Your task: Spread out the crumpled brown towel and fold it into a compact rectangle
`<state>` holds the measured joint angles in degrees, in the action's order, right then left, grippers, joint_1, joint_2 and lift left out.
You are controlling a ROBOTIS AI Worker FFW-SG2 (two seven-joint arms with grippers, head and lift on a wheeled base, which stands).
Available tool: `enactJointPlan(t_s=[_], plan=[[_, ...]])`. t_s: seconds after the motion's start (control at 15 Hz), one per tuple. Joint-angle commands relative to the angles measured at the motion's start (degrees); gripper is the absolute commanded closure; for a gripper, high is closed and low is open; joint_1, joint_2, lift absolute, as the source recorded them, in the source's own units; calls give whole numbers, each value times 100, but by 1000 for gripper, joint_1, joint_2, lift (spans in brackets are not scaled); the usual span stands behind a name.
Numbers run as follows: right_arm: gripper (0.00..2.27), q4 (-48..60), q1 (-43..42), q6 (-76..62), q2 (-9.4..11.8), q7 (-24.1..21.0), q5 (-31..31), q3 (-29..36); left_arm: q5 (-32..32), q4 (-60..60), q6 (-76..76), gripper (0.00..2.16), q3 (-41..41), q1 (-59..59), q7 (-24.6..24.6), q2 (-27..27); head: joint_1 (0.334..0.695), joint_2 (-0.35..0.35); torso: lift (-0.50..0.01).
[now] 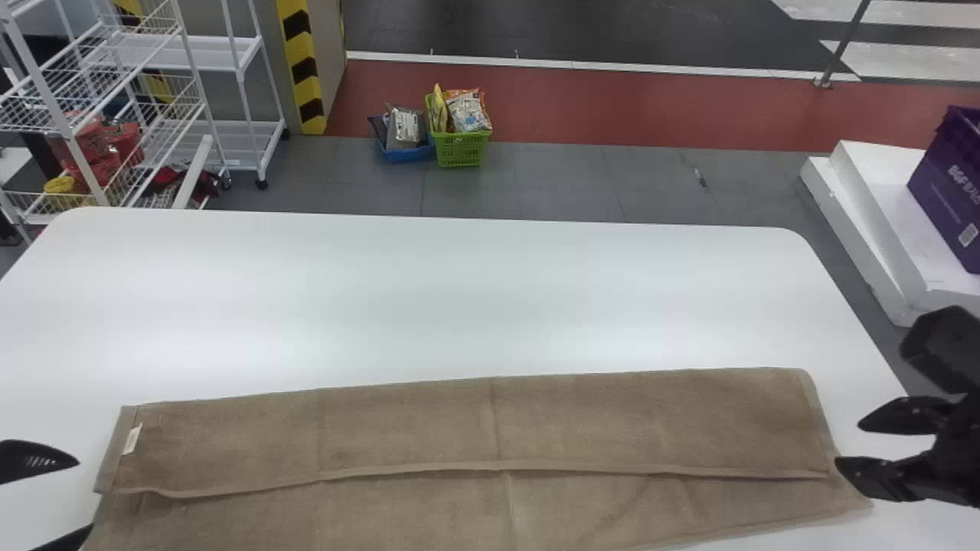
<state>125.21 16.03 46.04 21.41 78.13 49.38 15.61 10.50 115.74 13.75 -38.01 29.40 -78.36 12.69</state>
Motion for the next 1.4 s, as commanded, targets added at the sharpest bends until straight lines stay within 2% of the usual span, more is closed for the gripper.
enactJointPlan(t_s=[0.0,0.07,0.13,0.2,0.27,0.4,0.47,0.53,0.6,0.73,0.8,0.93,1.13,1.33], plan=[[73,91,-144,-38,-146,19,-631,558,-145,-52,17,522,-4,-5,146,-21,695,-94,-127],[80,109,-100,-407,-304,19,-860,681,-197,-104,35,522,4,-31,286,-21,695,-101,-127],[80,179,-38,-758,-577,19,-1106,760,-233,-131,35,522,4,-110,392,-82,695,-100,-127],[73,267,-38,-688,-753,19,-1203,681,-285,-131,-18,522,-4,-181,488,-144,695,-92,-127],[73,337,-38,-688,-955,19,-1326,558,-364,-192,-194,522,-13,-277,655,-196,695,-74,-127],[76,337,-38,-899,-1148,19,-1704,338,-479,-377,-334,522,-92,-462,1007,-337,695,16,-127],[80,276,-30,-1585,-1201,19,-1897,259,-593,-517,-334,522,-110,-471,1350,-381,695,50,-127],[80,100,-21,-2797,-1421,19,-2003,232,-777,-676,-334,522,-119,-488,1569,-399,695,91,-127],[80,-67,-21,-3729,-1553,19,-2029,197,-918,-772,-334,522,-163,-541,1622,-469,695,126,-127],[80,-173,-65,-3993,-1614,-35,-1853,-242,-1199,-851,-475,522,-321,-629,1745,-706,695,236,-127],[87,-155,-109,-3905,-1614,-18,-1704,-523,-1358,-843,-703,522,-400,-629,1868,-768,695,269,-127],[117,-67,-161,-3553,-1614,19,-939,-1156,-1445,-755,-949,522,-541,-629,1868,-900,695,331,-127],[225,-120,-557,-3026,-1614,19,-421,-1833,-1560,-834,-949,522,-690,-602,1824,-943,695,350,-127],[417,-313,-1111,-2059,-1596,19,-324,-2316,-1525,-834,-967,522,-760,-585,1736,-935,695,350,-127]])
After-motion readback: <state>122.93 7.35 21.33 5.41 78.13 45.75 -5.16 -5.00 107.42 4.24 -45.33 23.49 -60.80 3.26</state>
